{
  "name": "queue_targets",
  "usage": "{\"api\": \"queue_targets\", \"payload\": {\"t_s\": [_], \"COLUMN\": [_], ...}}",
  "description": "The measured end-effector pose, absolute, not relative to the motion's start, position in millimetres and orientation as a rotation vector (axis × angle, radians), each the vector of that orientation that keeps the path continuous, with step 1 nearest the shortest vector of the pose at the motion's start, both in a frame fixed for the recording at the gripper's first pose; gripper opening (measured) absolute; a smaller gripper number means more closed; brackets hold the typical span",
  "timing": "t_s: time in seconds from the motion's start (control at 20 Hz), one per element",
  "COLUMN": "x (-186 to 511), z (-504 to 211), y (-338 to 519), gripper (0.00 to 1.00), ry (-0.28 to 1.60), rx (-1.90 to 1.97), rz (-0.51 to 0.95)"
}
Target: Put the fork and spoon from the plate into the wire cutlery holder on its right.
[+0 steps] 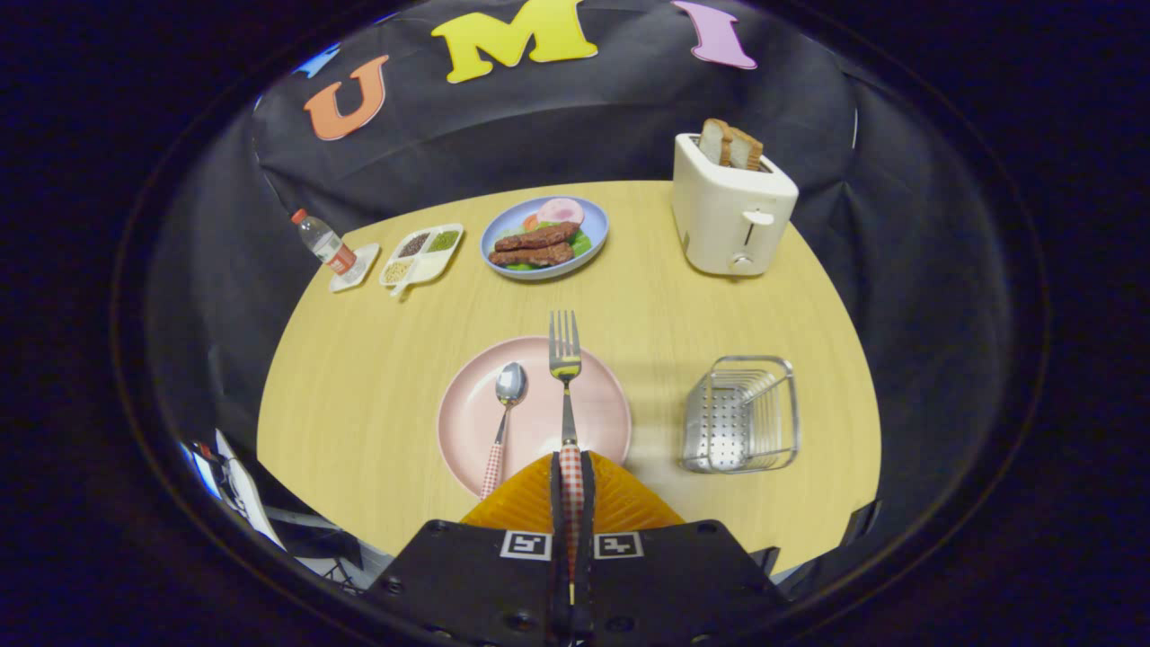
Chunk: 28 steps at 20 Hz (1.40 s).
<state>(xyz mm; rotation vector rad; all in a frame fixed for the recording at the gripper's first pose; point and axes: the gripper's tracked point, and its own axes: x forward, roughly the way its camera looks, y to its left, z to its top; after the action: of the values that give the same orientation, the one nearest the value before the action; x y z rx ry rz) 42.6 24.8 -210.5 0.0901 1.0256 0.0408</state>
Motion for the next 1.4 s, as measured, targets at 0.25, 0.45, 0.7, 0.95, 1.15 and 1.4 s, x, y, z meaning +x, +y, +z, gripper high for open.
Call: {"api": "queue_targets", "payload": {"t_s": [0.25, 0.45, 0.7, 0.95, 1.15, 1.4], "x": [23.1, 13.4, 13.4, 22.1, 32.7, 49.0], "z": [-185.6, -194.4, -217.9, -236.9, -242.0, -248.8], "y": [-47.3, -74.3, -84.2, -86.8, -82.4, -85.3], "gripper": [0.02, 0.02, 0.02, 0.02, 0.05, 0.11], "ry": [1.208, 1.356, 1.538, 1.647, 1.671, 1.678], "rx": [0.086, 0.089, 0.152, 0.2, 0.212, 0.231], "rz": [-0.044, -0.1, -0.147, -0.195, -0.186, -0.232]}}
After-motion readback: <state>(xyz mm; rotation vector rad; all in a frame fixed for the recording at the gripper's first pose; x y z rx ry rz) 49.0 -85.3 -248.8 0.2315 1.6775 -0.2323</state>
